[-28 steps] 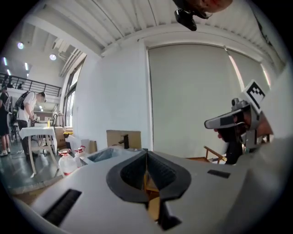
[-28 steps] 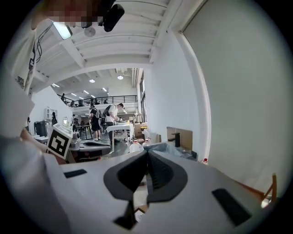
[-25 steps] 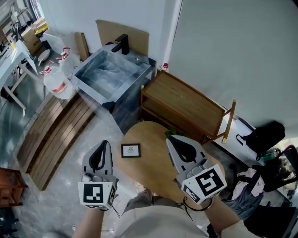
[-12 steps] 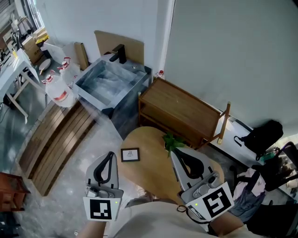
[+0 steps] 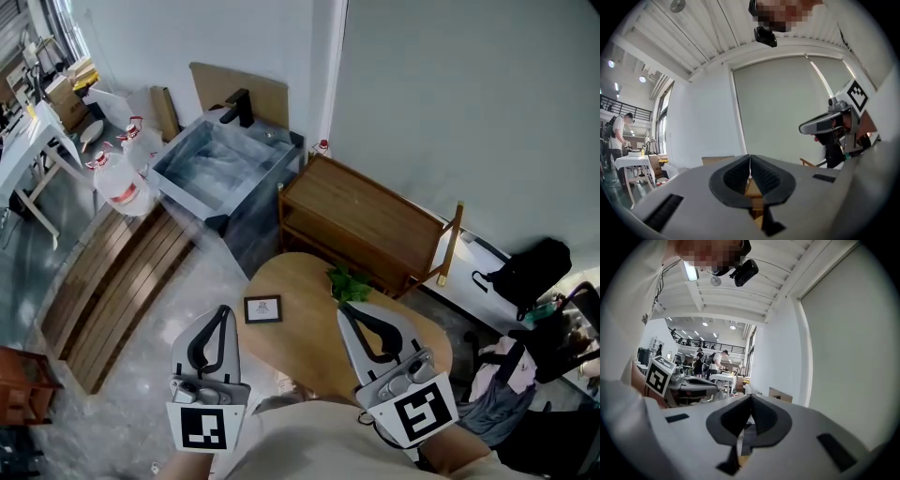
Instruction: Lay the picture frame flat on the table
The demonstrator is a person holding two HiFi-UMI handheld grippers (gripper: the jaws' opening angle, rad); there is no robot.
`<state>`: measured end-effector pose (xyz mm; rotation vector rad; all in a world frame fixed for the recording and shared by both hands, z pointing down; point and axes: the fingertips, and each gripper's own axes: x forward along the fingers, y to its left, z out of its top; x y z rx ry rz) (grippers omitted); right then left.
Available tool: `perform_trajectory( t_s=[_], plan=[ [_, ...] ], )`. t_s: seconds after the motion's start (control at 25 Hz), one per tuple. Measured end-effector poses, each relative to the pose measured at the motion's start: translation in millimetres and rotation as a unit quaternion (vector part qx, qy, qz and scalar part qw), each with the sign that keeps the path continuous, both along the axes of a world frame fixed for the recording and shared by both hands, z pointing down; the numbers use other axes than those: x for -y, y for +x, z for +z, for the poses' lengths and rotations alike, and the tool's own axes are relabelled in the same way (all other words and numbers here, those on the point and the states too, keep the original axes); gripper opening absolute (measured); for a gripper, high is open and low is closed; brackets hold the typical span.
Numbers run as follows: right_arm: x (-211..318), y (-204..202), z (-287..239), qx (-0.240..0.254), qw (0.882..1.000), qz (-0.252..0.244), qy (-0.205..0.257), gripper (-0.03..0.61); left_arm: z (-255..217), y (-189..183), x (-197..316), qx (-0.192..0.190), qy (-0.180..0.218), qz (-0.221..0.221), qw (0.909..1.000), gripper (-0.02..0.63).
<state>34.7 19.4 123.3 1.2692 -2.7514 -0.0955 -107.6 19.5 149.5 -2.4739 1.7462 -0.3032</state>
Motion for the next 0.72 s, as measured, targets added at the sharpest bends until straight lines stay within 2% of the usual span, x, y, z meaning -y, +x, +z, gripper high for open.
perform_trajectory(
  t_s=[0.12,0.44,0.72],
  plan=[
    [0.8,3.9,14.5,-0.007,1.000,-0.003,-0.026,-0.005,-3.2,1.8,-0.5,0.004,0.007,-0.003,1.0000,0.008],
    [5.0,11.6,12.3,-0.004,1.000,-0.006,-0.020,-0.005,-1.0,1.1,-7.1,0.025,0.007,-0.020,0.9995,0.008],
    [5.7,20.1,13.7,0.002,1.000,-0.006,-0.026,-0.005,-2.2,7.1,-8.2,0.024,0.011,-0.019,0.9995,0.008]
  ],
)
